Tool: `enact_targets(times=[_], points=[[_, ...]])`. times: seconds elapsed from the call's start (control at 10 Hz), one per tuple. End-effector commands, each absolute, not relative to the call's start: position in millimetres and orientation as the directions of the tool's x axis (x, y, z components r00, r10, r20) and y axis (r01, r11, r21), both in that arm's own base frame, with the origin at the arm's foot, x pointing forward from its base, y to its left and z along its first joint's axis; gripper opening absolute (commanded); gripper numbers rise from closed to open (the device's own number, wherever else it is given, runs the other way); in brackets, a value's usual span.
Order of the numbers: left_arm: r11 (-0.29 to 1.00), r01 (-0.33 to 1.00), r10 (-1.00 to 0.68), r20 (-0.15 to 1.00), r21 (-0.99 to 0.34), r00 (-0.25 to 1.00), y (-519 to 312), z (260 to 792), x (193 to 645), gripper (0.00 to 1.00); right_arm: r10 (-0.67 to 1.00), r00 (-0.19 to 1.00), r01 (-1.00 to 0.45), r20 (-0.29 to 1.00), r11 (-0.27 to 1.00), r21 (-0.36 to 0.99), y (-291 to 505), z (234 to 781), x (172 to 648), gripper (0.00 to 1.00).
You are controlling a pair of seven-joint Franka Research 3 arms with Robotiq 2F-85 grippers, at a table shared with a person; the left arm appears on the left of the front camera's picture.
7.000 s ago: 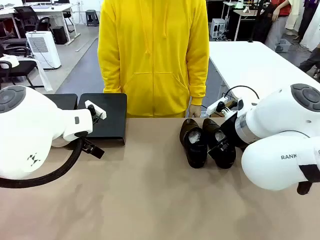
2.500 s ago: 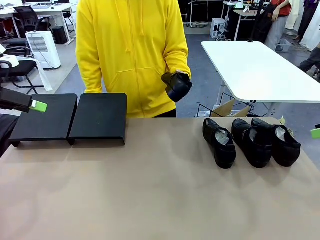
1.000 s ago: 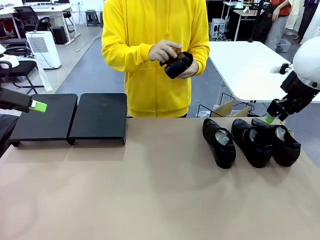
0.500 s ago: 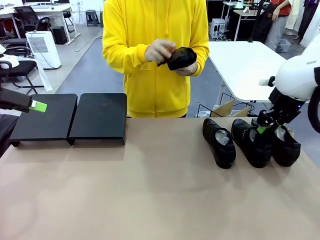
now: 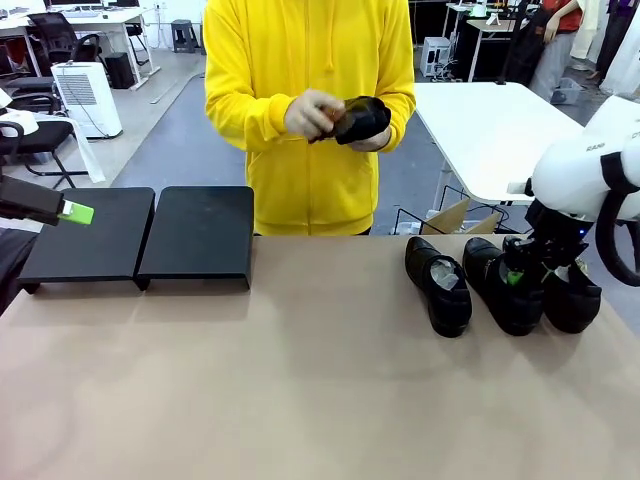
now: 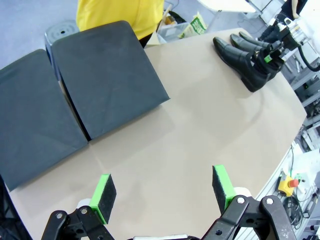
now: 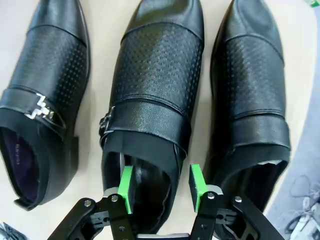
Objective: Organize the shoes by placing them on the stand.
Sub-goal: Pick up one Shoe and place it in the middle of the table.
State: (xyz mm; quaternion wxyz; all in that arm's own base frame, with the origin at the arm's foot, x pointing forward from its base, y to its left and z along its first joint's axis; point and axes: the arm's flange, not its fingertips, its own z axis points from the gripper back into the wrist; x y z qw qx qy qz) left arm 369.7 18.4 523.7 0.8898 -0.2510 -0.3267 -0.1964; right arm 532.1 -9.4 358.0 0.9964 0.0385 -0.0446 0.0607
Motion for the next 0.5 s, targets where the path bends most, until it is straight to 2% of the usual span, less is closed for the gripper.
enact_targets(times=[0.0, 0.1, 0.2, 0.4], points=[[0.783, 0.531, -0.189, 0.690, -0.323, 0.698, 20.0, 524.0, 369.9, 1.00, 0.086, 0.993, -0.090, 0.087, 0.995, 0.046, -7.2, 356.2, 542.5, 0.58], [0.783, 0.531, -0.189, 0.690, -0.323, 0.698, 20.0, 524.0, 369.9, 1.00, 0.086, 0.993, -0.089, 0.086, 0.995, 0.034, -8.8, 356.0, 543.6, 0.58], [0.783, 0.531, -0.189, 0.690, -0.323, 0.698, 20.0, 524.0, 369.9, 1.00, 0.088, 0.993, -0.089, 0.074, 0.996, 0.004, -11.1, 354.8, 544.4, 0.45], [0.783, 0.531, -0.189, 0.690, -0.323, 0.698, 20.0, 524.0, 369.9, 1.00, 0.071, 0.996, -0.072, 0.063, 0.997, 0.011, -12.0, 351.0, 544.5, 0.08]])
